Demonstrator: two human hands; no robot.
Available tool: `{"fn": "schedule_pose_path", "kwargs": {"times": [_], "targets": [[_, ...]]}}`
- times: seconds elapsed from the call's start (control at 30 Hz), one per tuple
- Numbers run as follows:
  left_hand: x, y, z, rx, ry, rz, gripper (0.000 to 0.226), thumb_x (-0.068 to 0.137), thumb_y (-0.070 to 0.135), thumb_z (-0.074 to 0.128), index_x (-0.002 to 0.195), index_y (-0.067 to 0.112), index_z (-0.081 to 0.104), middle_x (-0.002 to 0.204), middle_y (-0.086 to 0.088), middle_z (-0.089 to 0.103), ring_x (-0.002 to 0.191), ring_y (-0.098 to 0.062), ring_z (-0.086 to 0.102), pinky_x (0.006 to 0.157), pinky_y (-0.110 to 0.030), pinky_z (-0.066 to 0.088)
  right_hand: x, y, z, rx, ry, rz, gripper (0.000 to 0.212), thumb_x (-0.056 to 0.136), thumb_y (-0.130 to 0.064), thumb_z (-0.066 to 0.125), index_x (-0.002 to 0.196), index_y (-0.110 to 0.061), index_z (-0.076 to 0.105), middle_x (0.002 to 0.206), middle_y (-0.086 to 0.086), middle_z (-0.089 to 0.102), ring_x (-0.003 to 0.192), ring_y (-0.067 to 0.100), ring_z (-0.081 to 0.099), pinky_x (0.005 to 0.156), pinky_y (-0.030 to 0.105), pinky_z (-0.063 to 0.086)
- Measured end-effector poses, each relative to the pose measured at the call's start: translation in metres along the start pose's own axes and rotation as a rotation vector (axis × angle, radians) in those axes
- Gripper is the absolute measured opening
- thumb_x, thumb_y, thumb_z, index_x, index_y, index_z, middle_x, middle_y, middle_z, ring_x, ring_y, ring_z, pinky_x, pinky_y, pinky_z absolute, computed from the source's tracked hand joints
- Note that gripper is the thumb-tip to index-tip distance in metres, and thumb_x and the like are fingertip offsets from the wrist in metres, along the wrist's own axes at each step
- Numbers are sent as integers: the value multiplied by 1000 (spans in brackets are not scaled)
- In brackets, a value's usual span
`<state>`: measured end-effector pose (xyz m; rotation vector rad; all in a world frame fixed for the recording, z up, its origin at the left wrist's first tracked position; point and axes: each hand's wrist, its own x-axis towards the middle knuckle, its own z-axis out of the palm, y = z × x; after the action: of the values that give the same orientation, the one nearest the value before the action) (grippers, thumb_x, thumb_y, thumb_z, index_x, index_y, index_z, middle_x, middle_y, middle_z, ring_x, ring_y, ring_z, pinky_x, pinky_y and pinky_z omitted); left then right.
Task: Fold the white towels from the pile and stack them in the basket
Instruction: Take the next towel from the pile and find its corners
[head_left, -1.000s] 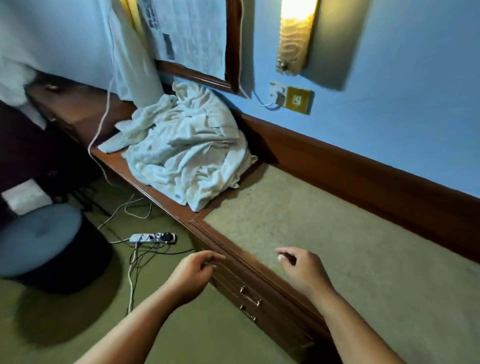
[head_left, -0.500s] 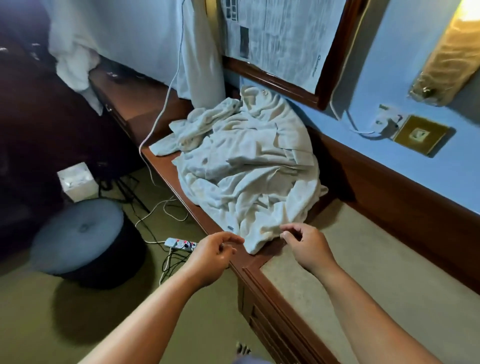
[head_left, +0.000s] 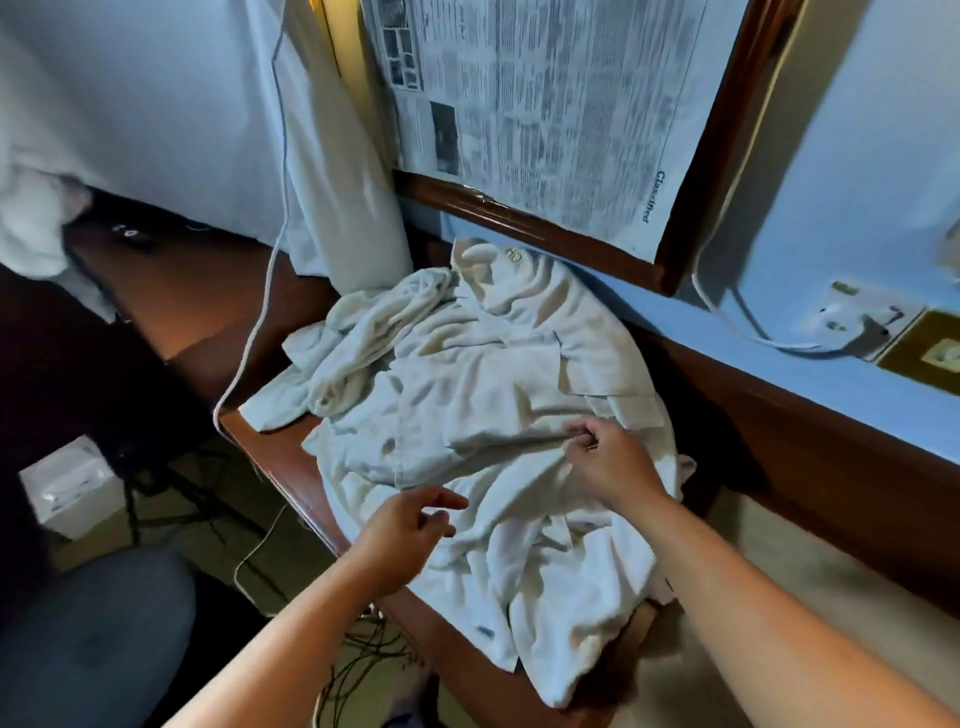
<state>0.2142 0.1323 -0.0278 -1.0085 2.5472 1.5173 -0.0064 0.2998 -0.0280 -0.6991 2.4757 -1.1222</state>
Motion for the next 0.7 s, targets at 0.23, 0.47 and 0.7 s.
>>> {"fn": "schedule_pose_path", "kwargs": {"times": [0.23,0.47,0.7], "targets": [[151,56,-50,89,-140,178,32,99,8,51,101,34,69,88,9,72,62,6,62,61,-21,46,124,-19,32,-173,126,289,48,88,-39,60,133,-23,54,130,7,58,119,31,57,97,39,49],[241,64,-65,340,-214,533,66,89,22,72,143,41,40,147,15,40,130,-3,46,105,-26,43,128,-33,90,-261,368,216,4,89,-22,55,87,-23,58,93,3,59,94,32,58,72,36,36],[241,65,-23,688,-264,1064,86,67,29,76,146,33,41,145,5,51,139,-23,42,113,-39,22,6,-49,68,421,332,180,15,102,-34,52,91,-23,50,71,-12,52,67,5,49,66,21,38]]}}
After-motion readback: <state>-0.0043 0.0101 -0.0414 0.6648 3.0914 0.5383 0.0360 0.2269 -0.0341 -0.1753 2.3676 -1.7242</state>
